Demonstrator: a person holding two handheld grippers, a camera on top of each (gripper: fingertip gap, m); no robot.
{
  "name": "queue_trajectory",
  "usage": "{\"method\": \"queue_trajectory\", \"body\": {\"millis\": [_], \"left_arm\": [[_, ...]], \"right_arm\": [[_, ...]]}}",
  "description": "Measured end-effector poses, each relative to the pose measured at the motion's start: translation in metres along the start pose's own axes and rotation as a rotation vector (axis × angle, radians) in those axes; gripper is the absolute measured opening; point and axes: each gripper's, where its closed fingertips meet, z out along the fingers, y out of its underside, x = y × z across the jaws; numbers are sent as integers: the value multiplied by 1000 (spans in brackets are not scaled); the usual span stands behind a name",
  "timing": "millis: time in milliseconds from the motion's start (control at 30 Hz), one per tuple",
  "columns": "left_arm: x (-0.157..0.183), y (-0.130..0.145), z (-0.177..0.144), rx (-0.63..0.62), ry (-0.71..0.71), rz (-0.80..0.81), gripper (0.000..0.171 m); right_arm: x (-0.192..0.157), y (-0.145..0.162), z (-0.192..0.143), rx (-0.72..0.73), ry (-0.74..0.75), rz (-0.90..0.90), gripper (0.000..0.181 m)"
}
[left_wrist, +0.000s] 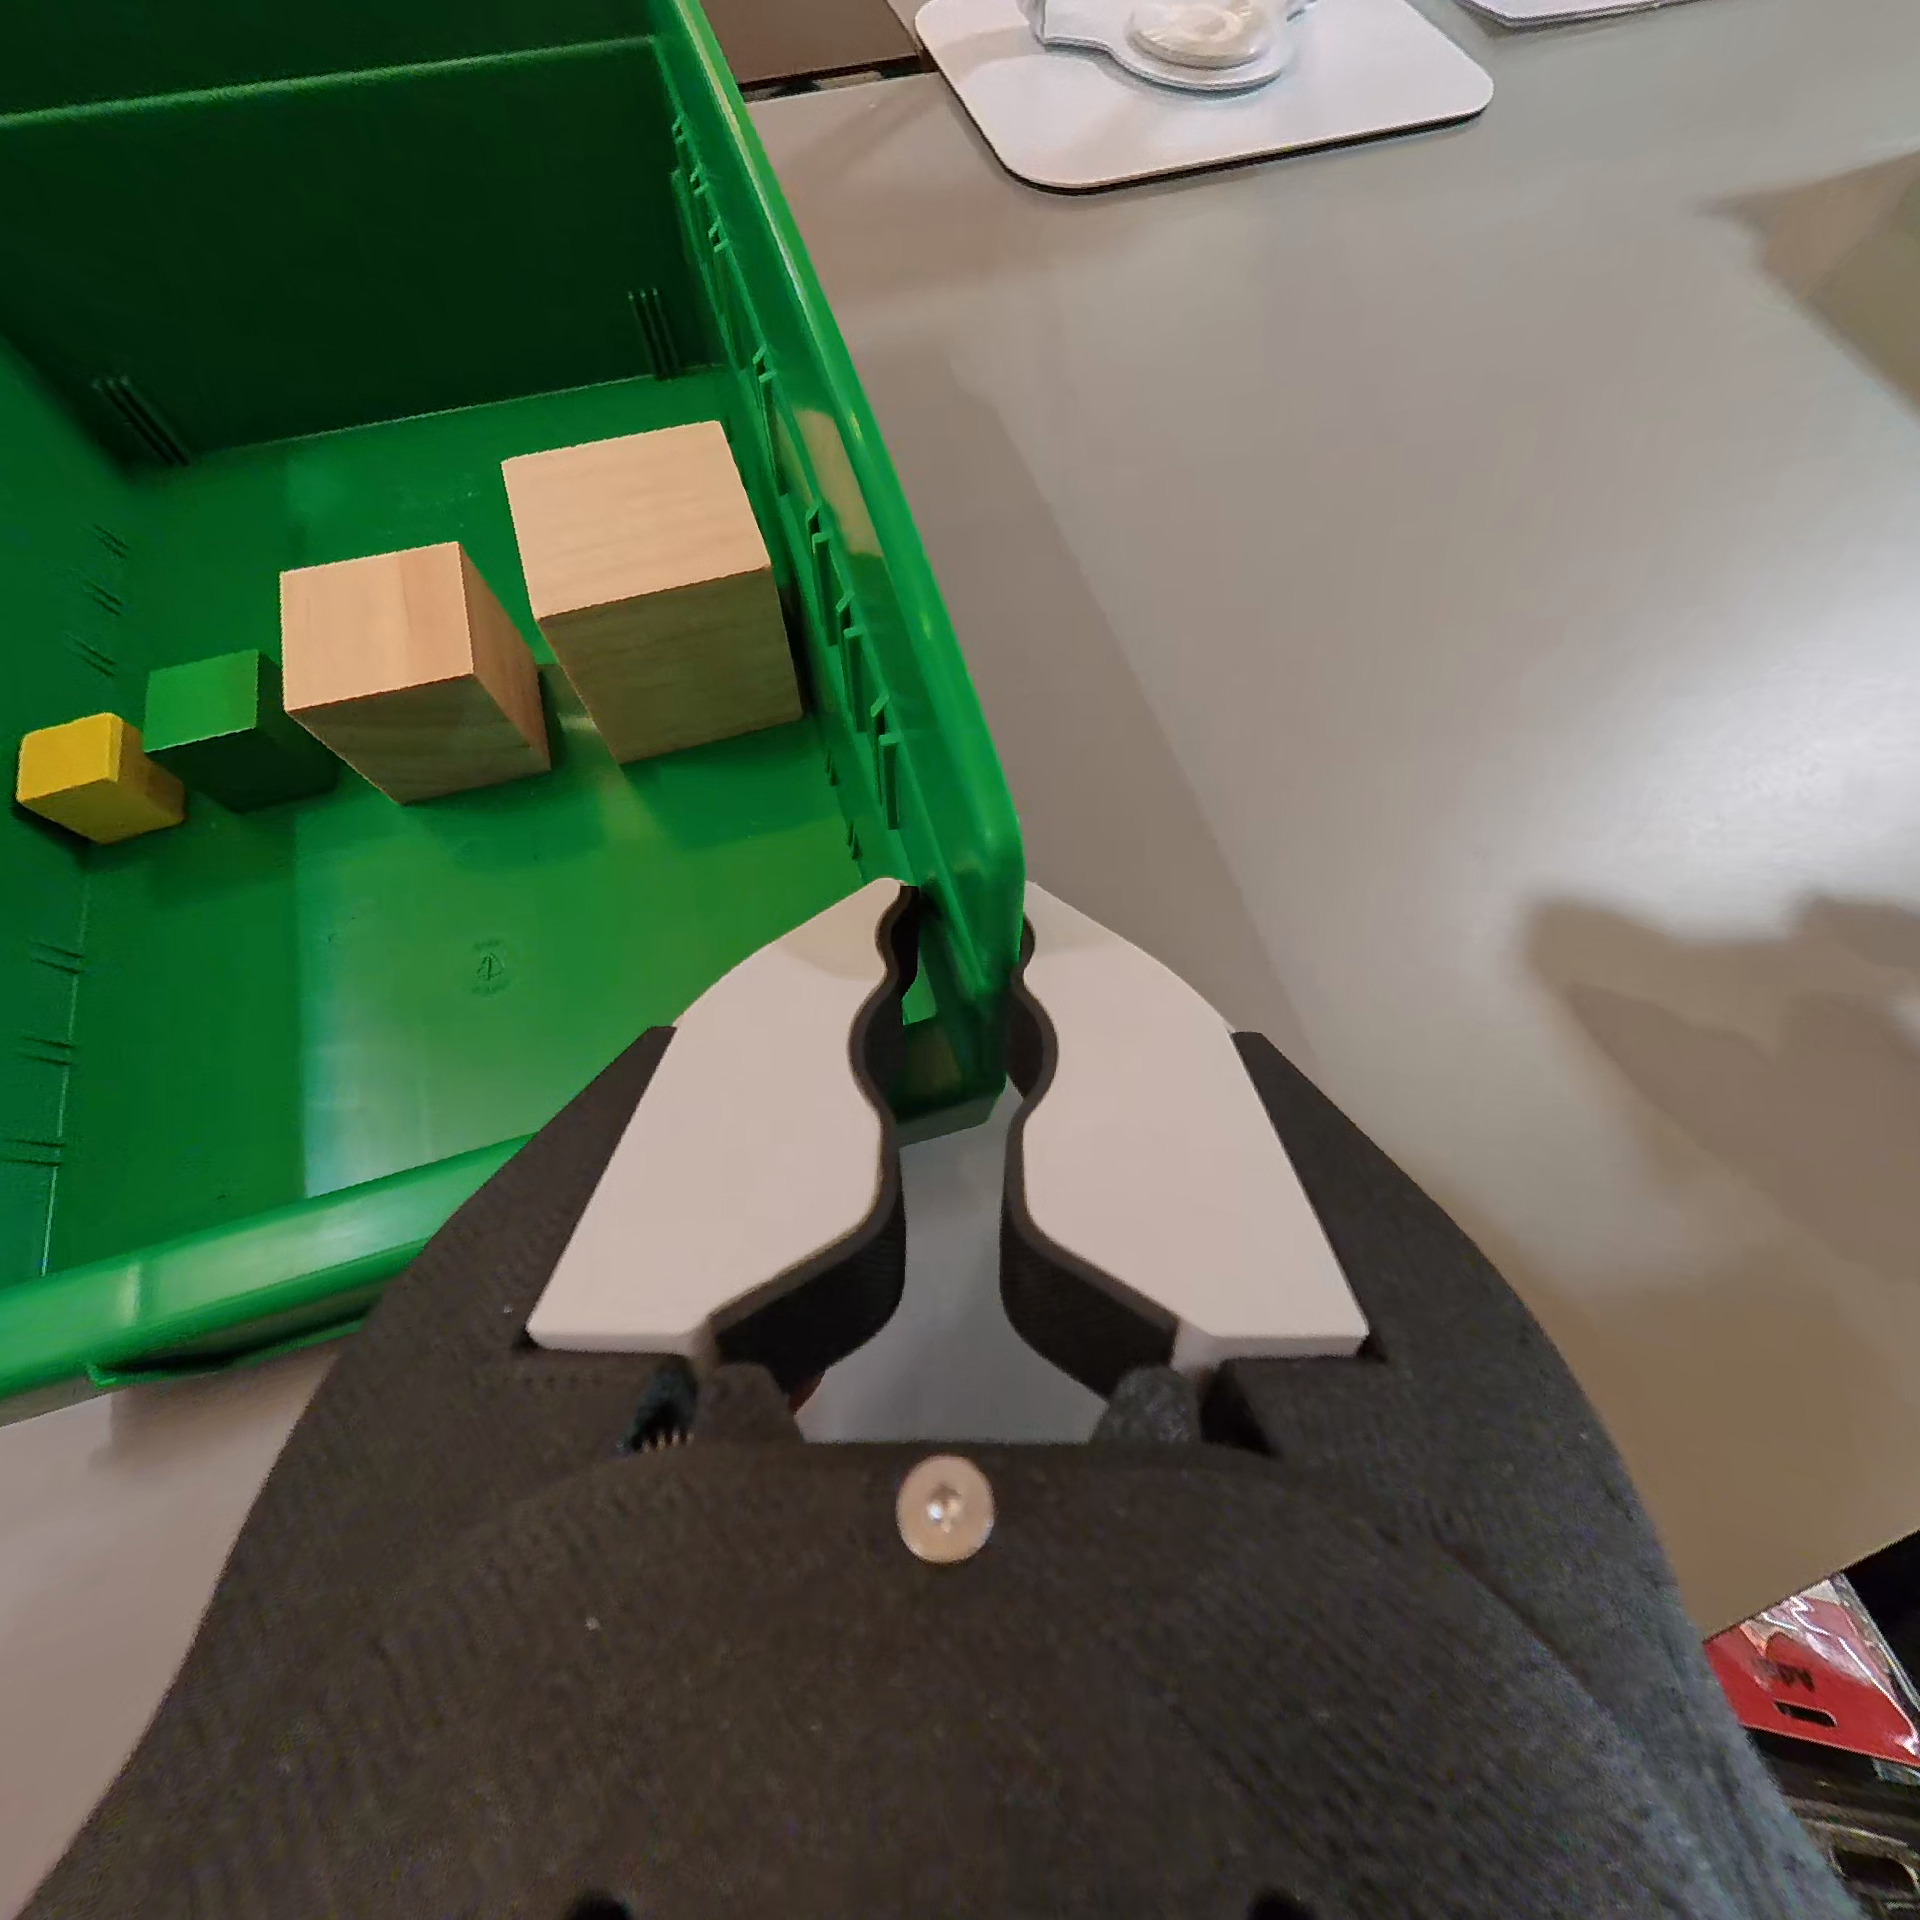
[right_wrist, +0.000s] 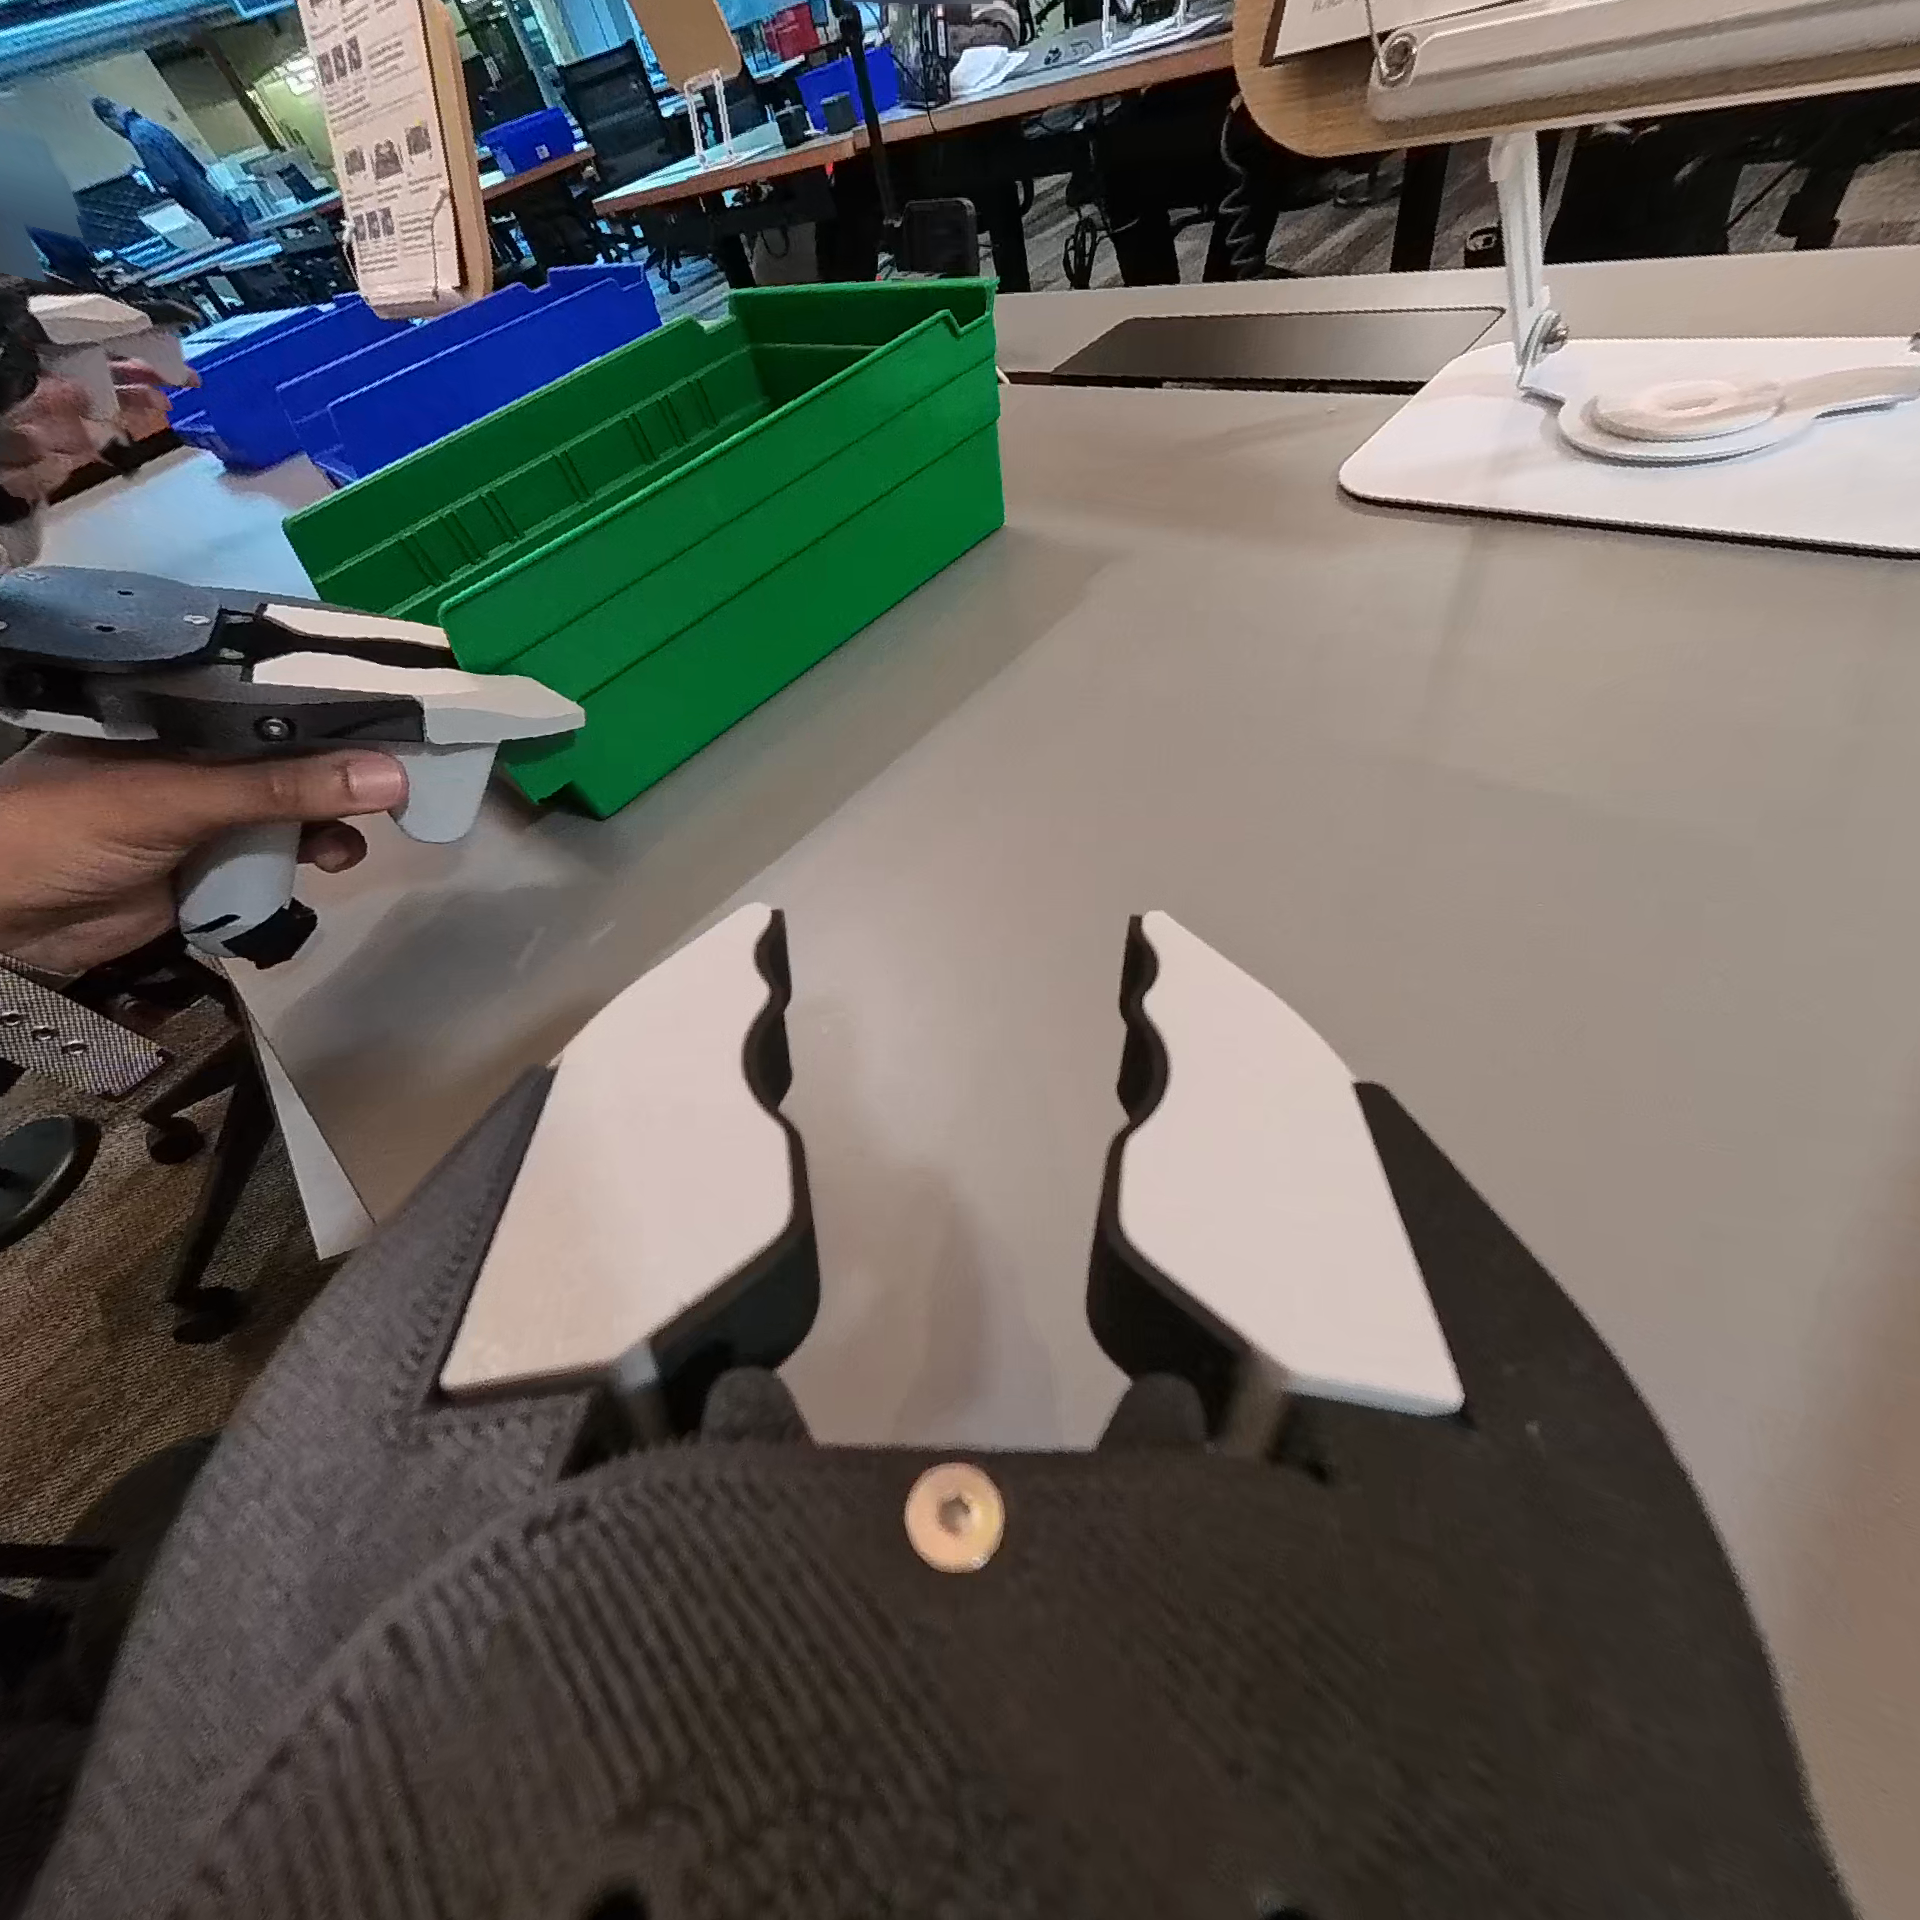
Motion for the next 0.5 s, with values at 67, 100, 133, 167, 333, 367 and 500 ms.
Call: {"method": "queue_trajectory", "body": {"millis": [67,100,133,167,333,367,500], "left_arm": [[0,0,0,1,1,-5,17],[0,0,0,1,0,-6,17],[0,0,0,2,-1,-5,17],[0,0,0,1,-1,-4,17],[0,0,0,4,-3,-1,17],[0,0,0,4,-3,1,17],[0,0,0,6,-2,4,17]], "right_arm": [[-1,1,0,-2,-3,0,62],[-2,1,0,-2,-6,3,62],[-2,1,0,-3,-10,5,62],[-3,2,1,-5,-13,7,63],[-5,2,1,-9,-18,0,63],[-5,2,1,-9,-19,-1,63],[-11,5,1,-32,-53,7,61]]}}
